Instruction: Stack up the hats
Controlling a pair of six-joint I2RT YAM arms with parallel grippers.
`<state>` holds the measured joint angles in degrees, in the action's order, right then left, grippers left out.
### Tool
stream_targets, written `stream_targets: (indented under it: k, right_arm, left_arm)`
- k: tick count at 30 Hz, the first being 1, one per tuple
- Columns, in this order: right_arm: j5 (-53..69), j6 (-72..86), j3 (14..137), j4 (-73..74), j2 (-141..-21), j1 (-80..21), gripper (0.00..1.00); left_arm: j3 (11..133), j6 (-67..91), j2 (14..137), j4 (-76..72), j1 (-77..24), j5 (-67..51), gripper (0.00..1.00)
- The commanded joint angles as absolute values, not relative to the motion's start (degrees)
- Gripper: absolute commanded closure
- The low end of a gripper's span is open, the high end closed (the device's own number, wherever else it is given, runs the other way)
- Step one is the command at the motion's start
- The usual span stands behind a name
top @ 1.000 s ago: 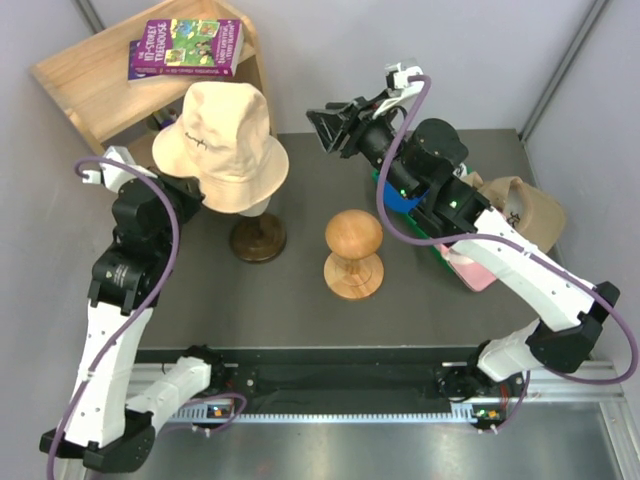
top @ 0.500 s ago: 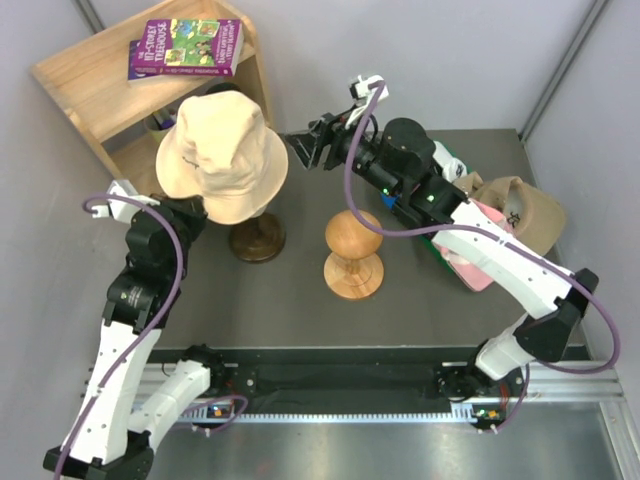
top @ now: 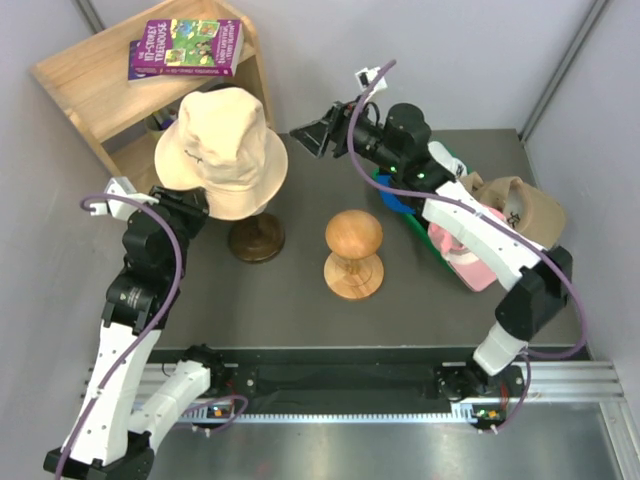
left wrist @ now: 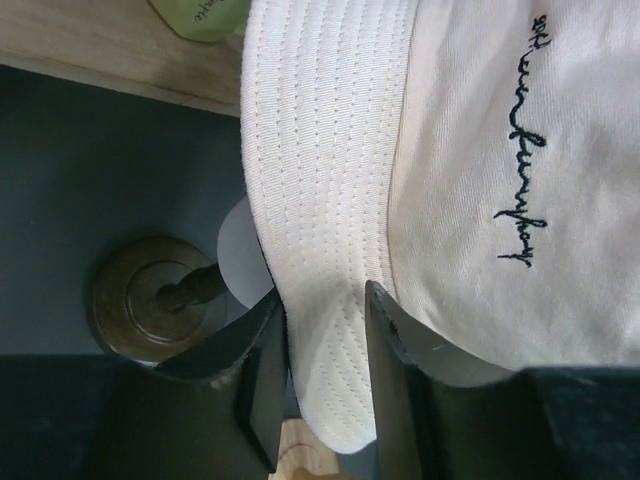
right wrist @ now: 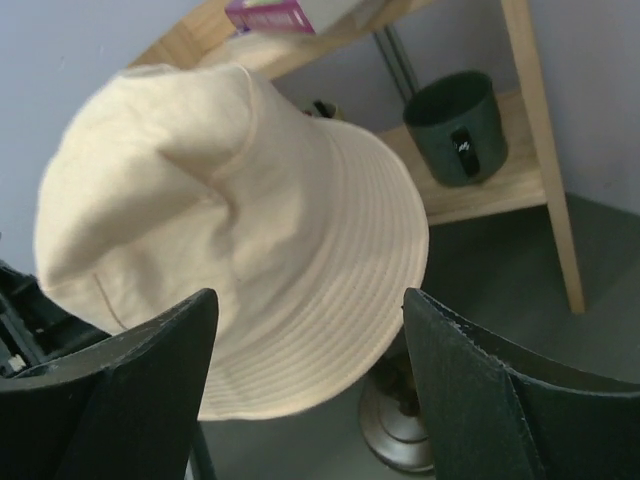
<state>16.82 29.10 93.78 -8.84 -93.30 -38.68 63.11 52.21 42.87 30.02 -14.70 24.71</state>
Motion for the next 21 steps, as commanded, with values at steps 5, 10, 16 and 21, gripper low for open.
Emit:
stream_targets:
  k: [5, 10, 16, 21]
  right_arm:
    - [28.03, 39.9, 92.99, -17.4, -100.71, -37.0, 0.25]
    - [29.0, 41.39, 94.48, -15.29, -103.36, -36.74, 0.25]
    - [30.58, 42.62, 94.57, -14.94, -105.03, -36.56, 0.25]
    - [32.78, 44.12, 95.54, -16.34, -107.05, -36.39, 0.27]
  left_arm:
    - [62.76, 50.63, 39.82, 23.03, -14.41, 26.19, 0.44]
    - [62.58, 50.36, 40.69, 23.11, -14.41, 27.16, 0.43]
    - [61.26, 50.27, 40.61, 20.92, -14.41, 27.42, 0.42]
    - [60.65, 50.01, 40.69, 19.6, -14.41, 27.68, 0.47]
